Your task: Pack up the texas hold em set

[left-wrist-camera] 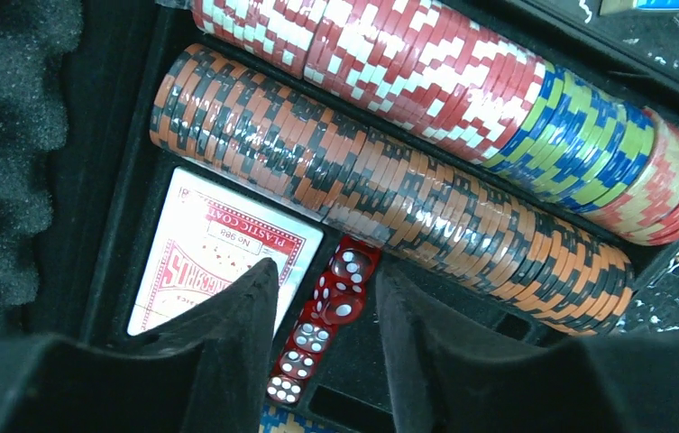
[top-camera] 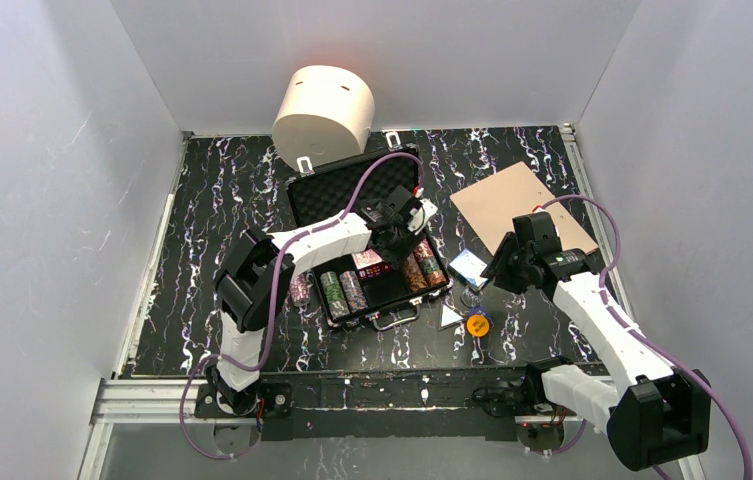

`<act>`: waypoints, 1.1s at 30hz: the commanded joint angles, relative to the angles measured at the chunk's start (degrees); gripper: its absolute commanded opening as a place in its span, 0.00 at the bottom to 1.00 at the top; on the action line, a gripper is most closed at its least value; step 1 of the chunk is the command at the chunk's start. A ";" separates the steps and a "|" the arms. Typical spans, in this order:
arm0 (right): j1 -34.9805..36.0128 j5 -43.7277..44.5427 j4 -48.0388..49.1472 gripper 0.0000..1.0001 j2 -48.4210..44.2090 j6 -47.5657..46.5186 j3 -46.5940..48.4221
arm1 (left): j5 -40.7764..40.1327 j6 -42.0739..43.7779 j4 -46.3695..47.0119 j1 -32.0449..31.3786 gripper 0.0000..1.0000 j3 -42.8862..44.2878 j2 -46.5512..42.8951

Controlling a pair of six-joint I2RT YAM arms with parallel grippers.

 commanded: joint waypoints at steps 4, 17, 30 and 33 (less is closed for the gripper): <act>-0.21 0.95 0.03 0.47 0.48 0.06 2.29 | -1.59 0.97 -0.27 -0.26 0.21 -1.42 -4.79; -0.23 1.03 -0.03 0.47 1.02 0.32 2.55 | -2.61 1.55 1.01 -0.26 0.11 -6.17 -3.86; -0.19 1.22 -0.08 0.47 0.82 0.33 2.91 | -4.12 1.42 2.49 -0.31 0.07 -5.96 -7.88; -0.21 0.76 0.18 0.47 0.97 0.41 2.60 | -4.04 1.18 2.38 -0.30 0.07 -6.68 -8.61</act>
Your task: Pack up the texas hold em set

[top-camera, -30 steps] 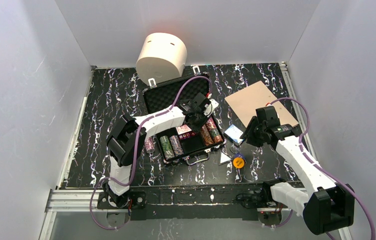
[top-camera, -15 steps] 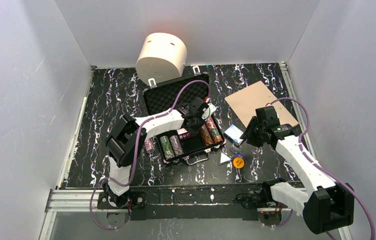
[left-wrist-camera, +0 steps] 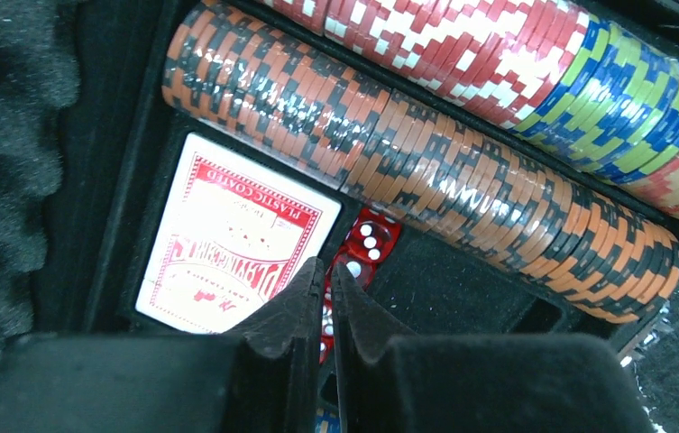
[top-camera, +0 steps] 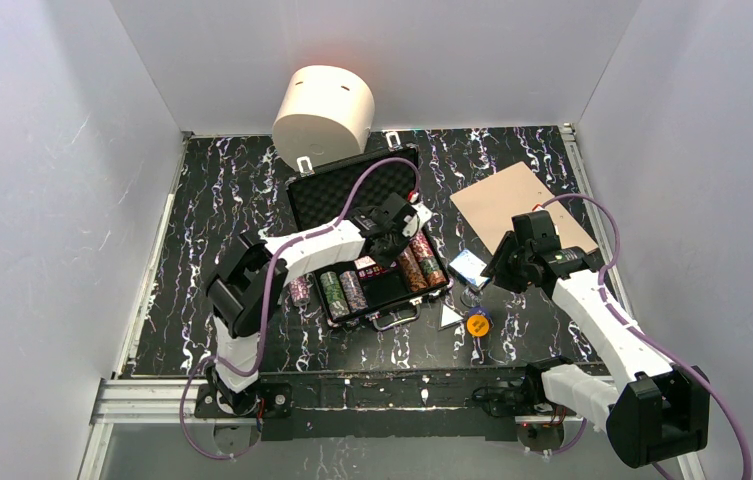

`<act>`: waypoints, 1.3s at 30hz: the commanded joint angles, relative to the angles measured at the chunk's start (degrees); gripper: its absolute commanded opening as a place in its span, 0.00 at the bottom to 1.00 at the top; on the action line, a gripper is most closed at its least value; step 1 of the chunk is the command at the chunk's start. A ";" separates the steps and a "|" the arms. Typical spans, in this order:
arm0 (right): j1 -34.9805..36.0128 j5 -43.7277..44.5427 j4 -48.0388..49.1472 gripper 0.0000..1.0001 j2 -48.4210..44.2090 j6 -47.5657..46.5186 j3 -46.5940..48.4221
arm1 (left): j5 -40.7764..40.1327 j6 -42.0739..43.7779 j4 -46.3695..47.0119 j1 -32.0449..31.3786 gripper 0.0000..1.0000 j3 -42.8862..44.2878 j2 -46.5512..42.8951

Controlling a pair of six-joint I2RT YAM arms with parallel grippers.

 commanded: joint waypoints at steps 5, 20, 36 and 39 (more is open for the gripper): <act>-0.20 -0.07 0.45 0.47 0.03 0.39 1.85 | -0.96 0.06 -1.85 -0.05 0.06 -2.37 -5.62; -0.19 -0.23 0.28 0.47 -0.33 0.20 1.50 | 0.09 -1.92 -0.07 -0.07 0.07 -3.05 -4.85; -0.18 -0.50 0.59 0.47 -0.29 0.11 1.45 | -2.30 -5.59 2.94 -0.04 0.14 -4.23 -3.08; -0.24 -0.41 0.50 0.47 -0.20 0.11 1.66 | -2.34 -5.22 2.36 -0.11 0.10 -4.62 -2.18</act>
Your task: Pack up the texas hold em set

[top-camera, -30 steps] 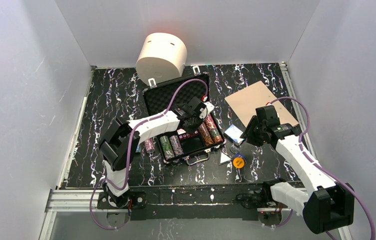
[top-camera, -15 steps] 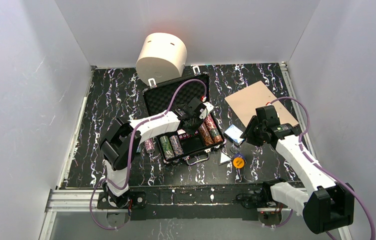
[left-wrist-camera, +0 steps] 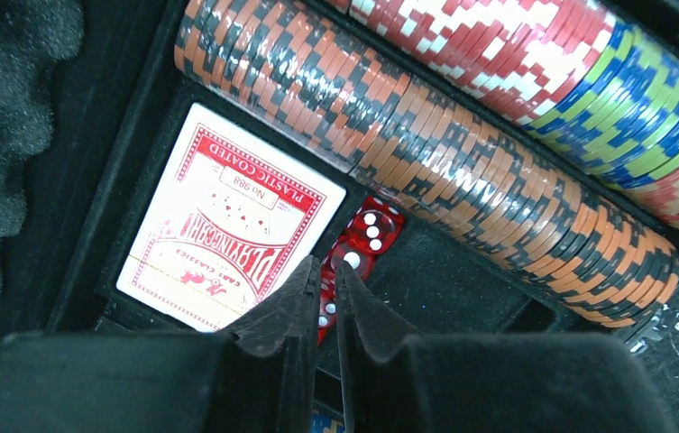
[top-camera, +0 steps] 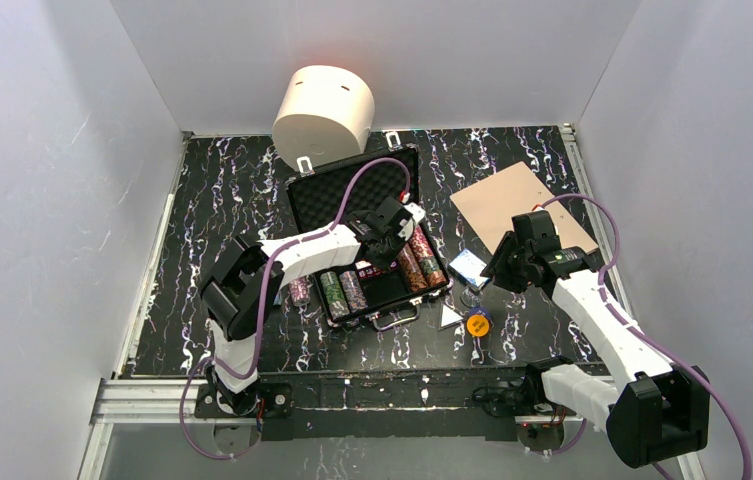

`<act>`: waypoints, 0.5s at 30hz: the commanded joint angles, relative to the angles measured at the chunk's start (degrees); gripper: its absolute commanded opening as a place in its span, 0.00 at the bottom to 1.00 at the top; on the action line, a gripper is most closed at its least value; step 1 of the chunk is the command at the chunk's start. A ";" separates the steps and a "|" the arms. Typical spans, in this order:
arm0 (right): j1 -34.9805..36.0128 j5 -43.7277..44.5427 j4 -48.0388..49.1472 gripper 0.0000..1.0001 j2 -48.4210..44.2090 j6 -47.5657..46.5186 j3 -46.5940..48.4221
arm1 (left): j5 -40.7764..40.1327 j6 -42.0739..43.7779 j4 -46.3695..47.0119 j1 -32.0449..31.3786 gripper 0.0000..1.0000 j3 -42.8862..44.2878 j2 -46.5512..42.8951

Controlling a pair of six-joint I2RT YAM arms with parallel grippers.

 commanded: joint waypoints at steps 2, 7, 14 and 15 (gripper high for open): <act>-0.22 -0.06 0.44 0.47 -0.39 0.02 1.72 | -1.26 0.36 -0.55 -0.08 0.09 -1.29 0.65; -0.25 0.30 0.04 0.47 -0.48 0.11 1.92 | -1.78 1.18 -1.26 0.00 0.07 -1.90 -0.12; -0.18 0.49 0.38 0.47 -0.08 0.03 2.36 | -0.20 1.63 -1.53 -0.03 0.07 -1.66 -0.45; -0.25 0.45 0.39 0.47 0.15 0.02 2.44 | -0.11 1.55 -1.55 -0.02 0.07 -1.52 -0.35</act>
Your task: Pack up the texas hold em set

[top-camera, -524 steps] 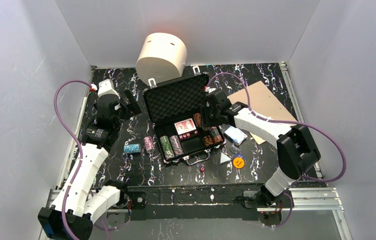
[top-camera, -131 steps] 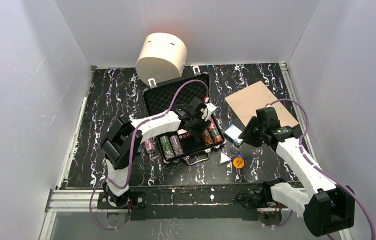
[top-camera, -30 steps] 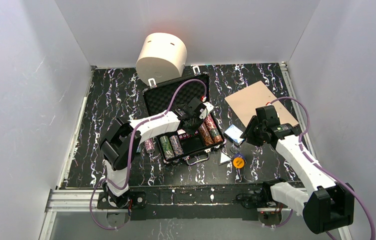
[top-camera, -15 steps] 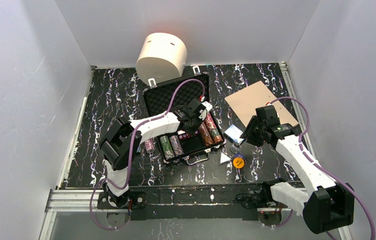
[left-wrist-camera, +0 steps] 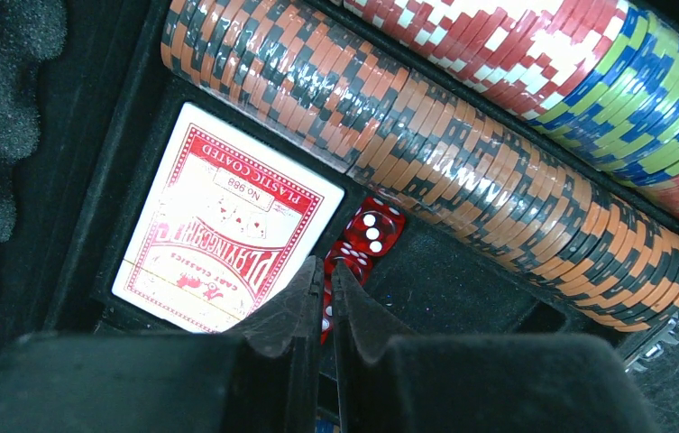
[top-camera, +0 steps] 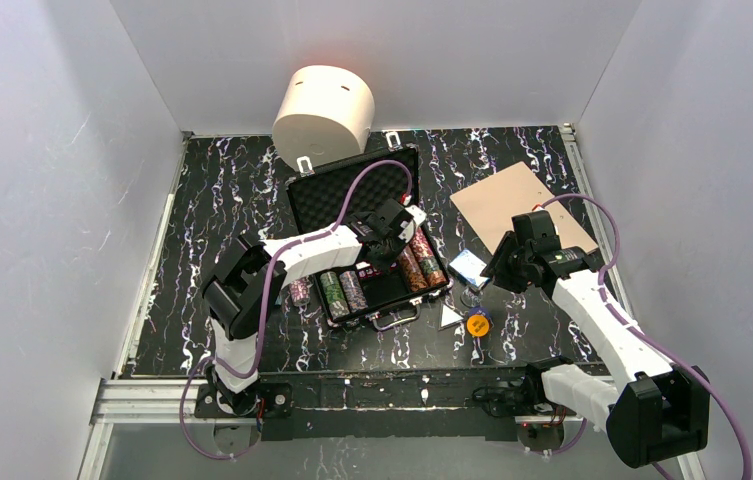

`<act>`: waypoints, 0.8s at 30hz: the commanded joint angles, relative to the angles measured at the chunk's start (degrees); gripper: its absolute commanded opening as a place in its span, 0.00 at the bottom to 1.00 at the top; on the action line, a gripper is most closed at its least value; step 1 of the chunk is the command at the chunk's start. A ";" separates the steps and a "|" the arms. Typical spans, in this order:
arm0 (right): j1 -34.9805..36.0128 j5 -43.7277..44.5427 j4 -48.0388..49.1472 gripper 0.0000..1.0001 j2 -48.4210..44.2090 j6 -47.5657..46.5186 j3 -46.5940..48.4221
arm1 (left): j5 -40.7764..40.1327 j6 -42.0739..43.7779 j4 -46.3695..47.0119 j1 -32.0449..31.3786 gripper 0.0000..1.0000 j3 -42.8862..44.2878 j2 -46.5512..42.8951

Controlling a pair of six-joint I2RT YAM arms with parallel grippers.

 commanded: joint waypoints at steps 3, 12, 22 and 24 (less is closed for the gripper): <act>-0.21 0.46 0.39 0.47 0.43 -0.15 2.76 | 0.49 0.85 -1.72 -0.09 0.07 -0.72 -1.25; -0.17 0.80 -0.34 0.48 1.79 -0.07 3.50 | 1.62 1.78 -1.87 -0.07 0.08 -2.25 -1.52; -0.25 0.82 0.30 0.48 1.76 -0.05 3.55 | 1.82 1.78 -1.74 -0.08 0.07 -4.77 -2.71; -0.25 0.74 0.36 0.48 1.94 -0.14 3.67 | 1.68 1.78 -1.74 -0.11 0.06 -5.06 -2.92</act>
